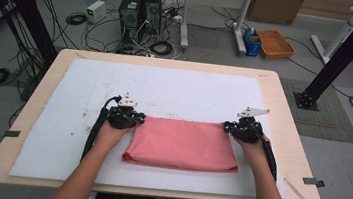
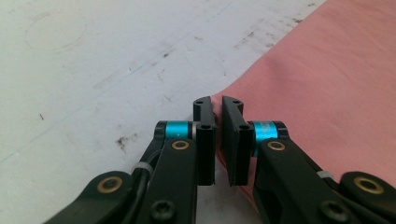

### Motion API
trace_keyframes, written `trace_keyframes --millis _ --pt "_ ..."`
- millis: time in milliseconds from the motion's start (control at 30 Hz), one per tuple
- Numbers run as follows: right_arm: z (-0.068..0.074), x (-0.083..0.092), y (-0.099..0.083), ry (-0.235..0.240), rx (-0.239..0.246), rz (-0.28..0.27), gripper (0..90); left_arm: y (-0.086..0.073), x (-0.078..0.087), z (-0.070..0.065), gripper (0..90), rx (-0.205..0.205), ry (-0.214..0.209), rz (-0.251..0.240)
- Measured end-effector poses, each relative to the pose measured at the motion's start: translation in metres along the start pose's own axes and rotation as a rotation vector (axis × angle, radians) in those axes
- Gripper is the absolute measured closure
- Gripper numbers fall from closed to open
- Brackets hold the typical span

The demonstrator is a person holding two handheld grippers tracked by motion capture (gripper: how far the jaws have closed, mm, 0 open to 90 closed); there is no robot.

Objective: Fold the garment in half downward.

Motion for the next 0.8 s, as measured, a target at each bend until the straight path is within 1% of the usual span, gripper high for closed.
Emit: trace_keyframes --millis 100,133,167,200,233,333,367,433,467,500,533,567,600,633,667,700,733,767,800 --pt "-0.004 -0.002 0.002 -0.013 -0.002 -0.007 86.4 0.006 -0.005 0.003 83.9 0.003 0.01 -0.001" --pt "-0.005 -0.002 0.002 -0.017 -0.01 -0.005 86.4 0.007 -0.006 0.004 83.9 0.008 0.012 -0.015" --pt "-0.006 -0.003 0.001 -0.022 -0.013 -0.002 86.4 0.007 -0.007 0.005 83.9 0.019 0.013 -0.022" --pt "-0.007 -0.003 0.0 -0.025 -0.017 0.0 86.4 0.007 -0.009 0.006 83.9 0.031 0.009 -0.011" --pt "-0.009 -0.004 0.0 -0.029 -0.021 0.001 86.4 0.007 -0.011 0.007 83.8 0.027 0.013 0.0" --pt "-0.011 -0.005 -0.001 -0.039 -0.028 -0.003 86.4 0.007 -0.014 0.008 83.8 0.037 0.014 -0.008" --pt "-0.012 -0.005 -0.001 -0.043 -0.031 -0.002 86.4 0.008 -0.014 0.009 83.8 0.033 0.016 -0.004" --pt "-0.012 -0.006 -0.001 -0.039 -0.036 -0.005 85.4 0.008 -0.014 0.009 82.9 0.035 0.024 -0.018" --pt "-0.013 -0.006 -0.001 -0.043 -0.035 -0.007 79.8 0.008 -0.012 0.009 77.4 0.021 0.043 -0.025" --pt "-0.012 -0.005 -0.001 -0.055 -0.04 -0.012 74.4 0.008 -0.01 0.009 70.7 0.025 0.058 -0.034" --pt "-0.013 -0.004 -0.001 -0.058 -0.048 -0.018 71.2 0.007 -0.007 0.009 67.0 0.036 0.06 -0.05" --pt "-0.013 -0.003 -0.001 -0.054 -0.055 -0.028 64.6 0.007 -0.005 0.009 62.0 0.051 0.065 -0.06" --pt "-0.012 -0.001 -0.001 -0.06 -0.064 -0.031 57.1 0.007 -0.003 0.01 57.7 0.062 0.06 -0.054" --pt "-0.012 0.0 -0.001 -0.074 -0.071 -0.044 51.8 0.007 0.0 0.01 53.5 0.075 0.055 -0.049" --pt "-0.012 0.002 -0.001 -0.074 -0.085 -0.056 48.4 0.007 0.003 0.009 49.0 0.083 0.049 -0.055" --pt "-0.011 0.004 -0.002 -0.067 -0.096 -0.066 43.6 0.006 0.006 0.007 46.4 0.082 0.044 -0.074" --pt "-0.01 0.006 -0.002 -0.07 -0.098 -0.083 39.4 0.006 0.01 0.005 46.3 0.079 0.039 -0.094" --pt "-0.009 0.008 -0.003 -0.074 -0.107 -0.093 37.9 0.005 0.014 0.004 45.2 0.079 0.031 -0.111" --pt "-0.007 0.01 -0.003 -0.063 -0.11 -0.105 36.6 0.005 0.017 0.001 42.4 0.087 0.022 -0.126"
Point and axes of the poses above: each handheld gripper's, and its own axes: x roughly backward along the jaws, y roughly out of its top, z roughly to its left, the point moved 2 cm from there along -x, roughly forward along the jaws, and after that the axes turned 13 degrees about -z, right-handed, at the moved point
